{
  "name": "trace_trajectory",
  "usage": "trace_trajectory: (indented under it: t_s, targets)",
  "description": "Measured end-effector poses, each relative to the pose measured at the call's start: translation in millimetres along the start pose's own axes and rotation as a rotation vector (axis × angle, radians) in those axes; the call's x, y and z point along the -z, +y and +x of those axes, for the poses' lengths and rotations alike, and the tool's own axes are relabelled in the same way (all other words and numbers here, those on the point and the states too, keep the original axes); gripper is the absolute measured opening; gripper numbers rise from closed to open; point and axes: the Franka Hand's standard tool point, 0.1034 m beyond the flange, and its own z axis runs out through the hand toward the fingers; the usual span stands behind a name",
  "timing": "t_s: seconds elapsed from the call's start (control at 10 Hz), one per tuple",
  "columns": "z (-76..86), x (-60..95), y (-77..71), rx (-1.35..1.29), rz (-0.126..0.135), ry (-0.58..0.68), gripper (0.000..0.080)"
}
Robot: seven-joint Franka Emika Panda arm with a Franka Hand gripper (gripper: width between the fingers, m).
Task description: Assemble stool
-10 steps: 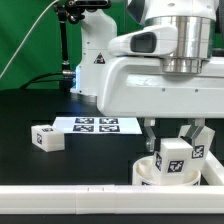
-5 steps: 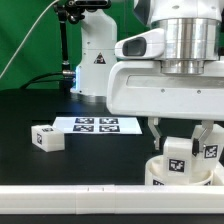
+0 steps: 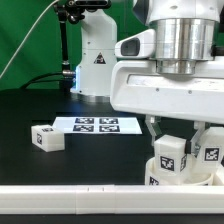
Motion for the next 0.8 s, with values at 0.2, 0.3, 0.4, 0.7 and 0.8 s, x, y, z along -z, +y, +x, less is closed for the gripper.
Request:
trace_trajectory:
  t_s: [0.2,0.3,0.4,0.7,0.8]
  targets:
    - [1.5,-0.2,2.6,-0.087,-0.005,-0.001,0.0346]
    - [0.9,-0.6,2.2,-0.085,-0.005,-0.002,0.0409]
    - [1.8,0.3,2.4,-0.064,-0.004,-0.001,0.0409]
    - [15.0,22.6,11.8,0.094,0.009,0.006,0.0631]
    - [22.6,33.1,19.8,0.151,0.006,-0.002,0.0646]
